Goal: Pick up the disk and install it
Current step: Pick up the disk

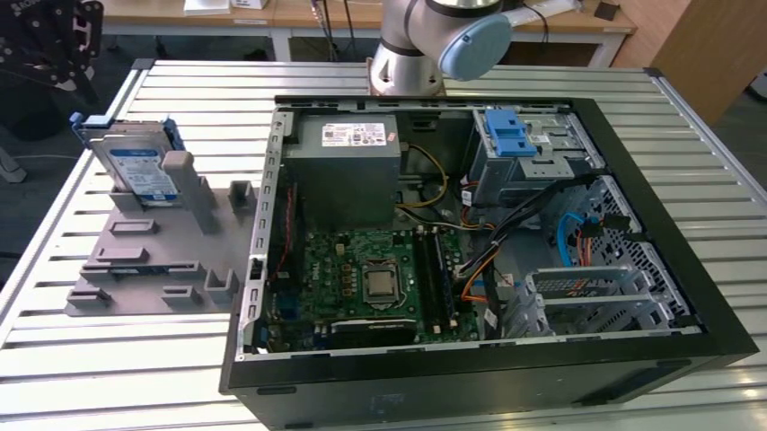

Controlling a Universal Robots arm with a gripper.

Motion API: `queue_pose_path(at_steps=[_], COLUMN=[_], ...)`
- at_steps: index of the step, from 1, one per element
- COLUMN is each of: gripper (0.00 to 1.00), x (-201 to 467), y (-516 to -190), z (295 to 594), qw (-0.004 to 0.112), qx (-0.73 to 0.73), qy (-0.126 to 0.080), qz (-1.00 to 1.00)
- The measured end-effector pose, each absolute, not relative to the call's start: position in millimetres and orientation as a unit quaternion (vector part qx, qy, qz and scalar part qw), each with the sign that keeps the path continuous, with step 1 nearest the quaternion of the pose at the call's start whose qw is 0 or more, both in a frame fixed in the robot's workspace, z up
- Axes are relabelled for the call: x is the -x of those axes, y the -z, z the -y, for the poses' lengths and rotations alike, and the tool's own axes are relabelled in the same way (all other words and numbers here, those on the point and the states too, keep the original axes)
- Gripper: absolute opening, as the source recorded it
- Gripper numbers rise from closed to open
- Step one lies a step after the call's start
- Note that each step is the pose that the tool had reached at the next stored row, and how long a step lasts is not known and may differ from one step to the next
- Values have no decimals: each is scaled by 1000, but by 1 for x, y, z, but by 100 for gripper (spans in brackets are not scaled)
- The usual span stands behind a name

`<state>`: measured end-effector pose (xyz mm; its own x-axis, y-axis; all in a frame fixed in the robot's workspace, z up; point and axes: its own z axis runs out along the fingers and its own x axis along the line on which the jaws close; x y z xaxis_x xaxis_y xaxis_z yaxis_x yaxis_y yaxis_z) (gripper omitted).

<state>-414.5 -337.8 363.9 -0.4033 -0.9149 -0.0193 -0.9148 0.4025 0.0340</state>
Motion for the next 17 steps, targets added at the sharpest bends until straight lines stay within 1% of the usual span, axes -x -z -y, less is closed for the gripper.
queue_pose_path(at_steps=[12,17], gripper=[11,11], x=[414,418], y=[-363,-363], z=[338,338], qw=[2,2], qx=[-623,-629], qy=[19,19], qz=[782,777])
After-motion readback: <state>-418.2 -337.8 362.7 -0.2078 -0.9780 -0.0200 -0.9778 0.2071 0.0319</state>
